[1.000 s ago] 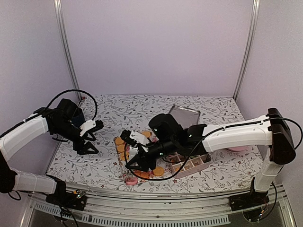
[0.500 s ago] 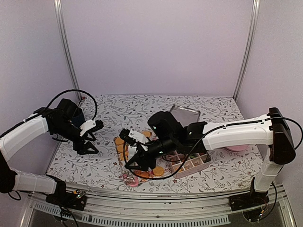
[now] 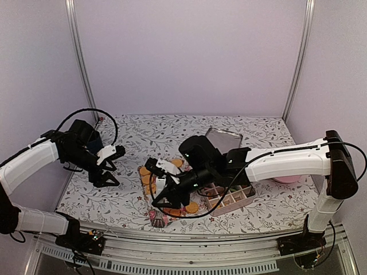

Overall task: Pack the cookies
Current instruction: Adjust the fake cookies on the plate.

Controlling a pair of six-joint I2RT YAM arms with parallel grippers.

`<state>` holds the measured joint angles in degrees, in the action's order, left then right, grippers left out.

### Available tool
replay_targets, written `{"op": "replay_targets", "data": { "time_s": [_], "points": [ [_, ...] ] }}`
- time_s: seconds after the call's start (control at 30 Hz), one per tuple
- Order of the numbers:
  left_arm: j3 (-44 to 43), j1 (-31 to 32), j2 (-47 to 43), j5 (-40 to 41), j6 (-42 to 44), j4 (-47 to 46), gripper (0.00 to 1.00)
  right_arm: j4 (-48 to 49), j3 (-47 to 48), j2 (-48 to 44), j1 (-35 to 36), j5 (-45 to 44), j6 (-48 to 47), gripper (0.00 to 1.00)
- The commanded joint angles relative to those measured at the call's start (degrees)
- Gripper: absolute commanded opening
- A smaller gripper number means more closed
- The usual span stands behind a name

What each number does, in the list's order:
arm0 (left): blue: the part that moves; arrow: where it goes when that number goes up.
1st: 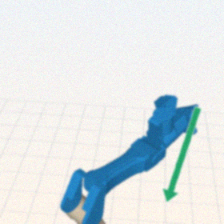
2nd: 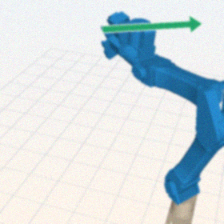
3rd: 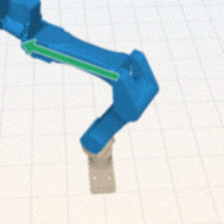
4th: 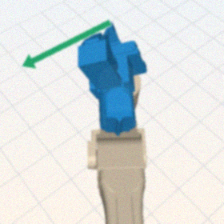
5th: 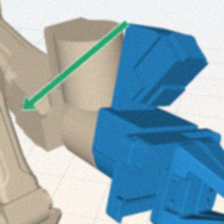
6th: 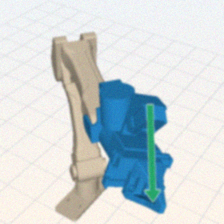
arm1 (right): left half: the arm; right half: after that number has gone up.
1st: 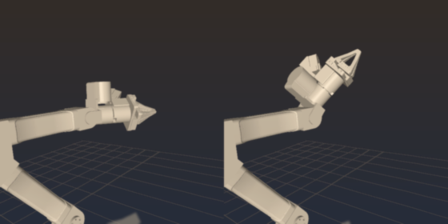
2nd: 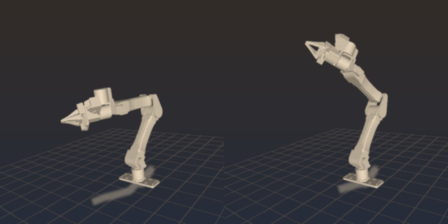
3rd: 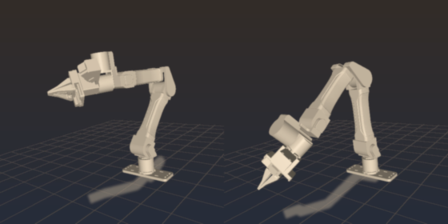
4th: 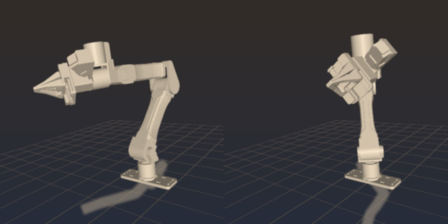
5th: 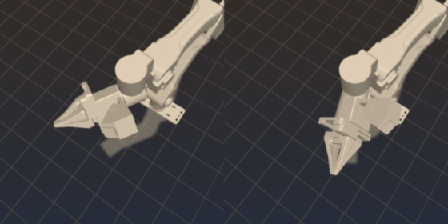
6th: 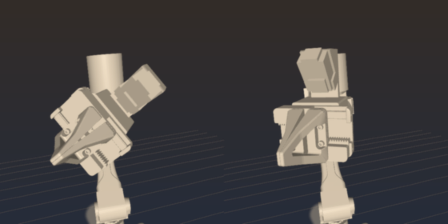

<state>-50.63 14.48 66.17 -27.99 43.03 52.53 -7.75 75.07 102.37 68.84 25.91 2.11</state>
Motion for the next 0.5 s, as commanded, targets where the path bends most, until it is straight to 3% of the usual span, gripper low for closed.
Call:
{"op": "replay_targets", "data": {
  "time_s": [0.0,0.23,0.47],
  "points": [
    [0.6,-0.4,-0.8,-0.8,-0.1,-1.2,0.75,-1.1,0.1,-0.8,-0.2,0.9,-0.6,0.53],
    [1.0,-0.5,-1.2,-0.6,0.0,-1.3,0.74,-1.2,1.0,0.0,-0.2,-1.4,-1.5,0.50],
    [1.6,-0.5,-1.8,-0.5,0.0,-1.2,0.74,-1.2,3.5,0.7,-0.5,-4.0,-0.4,0.34]
  ]
}}
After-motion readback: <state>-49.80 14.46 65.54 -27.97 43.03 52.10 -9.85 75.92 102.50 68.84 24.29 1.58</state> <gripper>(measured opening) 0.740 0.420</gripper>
